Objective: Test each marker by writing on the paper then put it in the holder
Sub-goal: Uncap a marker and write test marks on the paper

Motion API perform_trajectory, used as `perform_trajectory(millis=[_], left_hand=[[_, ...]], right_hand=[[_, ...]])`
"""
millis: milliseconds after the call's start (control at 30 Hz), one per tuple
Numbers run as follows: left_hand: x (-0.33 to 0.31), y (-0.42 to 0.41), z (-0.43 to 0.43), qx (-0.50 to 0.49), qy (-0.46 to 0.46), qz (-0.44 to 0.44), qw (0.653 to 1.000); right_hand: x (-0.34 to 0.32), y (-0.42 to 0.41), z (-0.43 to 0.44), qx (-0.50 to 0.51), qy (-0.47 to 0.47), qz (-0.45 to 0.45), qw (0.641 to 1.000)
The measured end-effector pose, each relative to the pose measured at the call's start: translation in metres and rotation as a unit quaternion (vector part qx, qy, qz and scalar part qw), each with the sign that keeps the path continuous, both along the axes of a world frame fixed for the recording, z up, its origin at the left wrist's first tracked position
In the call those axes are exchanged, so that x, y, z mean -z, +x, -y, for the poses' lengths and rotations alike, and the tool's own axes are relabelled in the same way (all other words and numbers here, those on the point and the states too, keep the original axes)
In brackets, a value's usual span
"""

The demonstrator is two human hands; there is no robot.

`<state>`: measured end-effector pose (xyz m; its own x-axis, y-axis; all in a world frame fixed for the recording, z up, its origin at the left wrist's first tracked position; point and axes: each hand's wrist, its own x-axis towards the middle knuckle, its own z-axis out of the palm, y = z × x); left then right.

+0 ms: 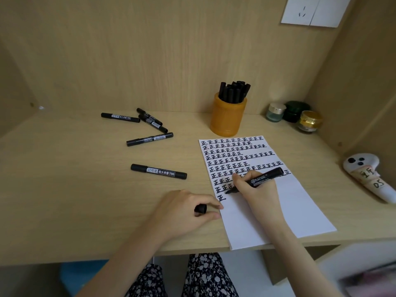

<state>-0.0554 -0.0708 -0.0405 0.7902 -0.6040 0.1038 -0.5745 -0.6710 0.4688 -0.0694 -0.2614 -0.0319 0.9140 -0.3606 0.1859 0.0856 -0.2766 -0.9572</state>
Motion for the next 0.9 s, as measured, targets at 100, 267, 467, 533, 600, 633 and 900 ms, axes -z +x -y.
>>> perform_trajectory(millis=[100,267,467,533,600,633,900], left_hand=[[0.0007,0.0005,0.0003,-0.002,-0.004,-0.002,1.000],[-0.0012,-0.0005,0.0006,-0.004,0.003,-0.001,1.000],[-0.0023,-0.0014,0.0002,-0.004,-0.002,-0.009,1.000],[-0.0029,-0.0020,0.0003,-0.004,0.001,-0.006,1.000],[-0.0035,-0.0026,0.0005,-0.005,0.004,-0.006,1.000],[-0.0035,-0.0025,0.0006,-0.006,0.004,-0.006,1.000],[-0.0058,-0.0039,0.0005,-0.012,0.001,-0.008,1.000]], right_hand=[[-0.0008,-0.0006,-0.0004,-0.004,-0.001,-0.003,1.000],[-0.0009,-0.0010,-0.0016,-0.008,-0.025,-0.013,1.000],[-0.0030,-0.0026,-0.0018,0.019,-0.025,-0.011,0.999],[-0.0035,-0.0032,-0.0012,0.016,-0.013,-0.011,1.000],[-0.0040,-0.0036,-0.0005,0.013,-0.002,-0.014,1.000],[-0.0040,-0.0038,-0.0003,0.011,-0.002,-0.015,1.000],[-0.0036,-0.0035,-0.0015,0.000,-0.023,-0.029,0.999]])
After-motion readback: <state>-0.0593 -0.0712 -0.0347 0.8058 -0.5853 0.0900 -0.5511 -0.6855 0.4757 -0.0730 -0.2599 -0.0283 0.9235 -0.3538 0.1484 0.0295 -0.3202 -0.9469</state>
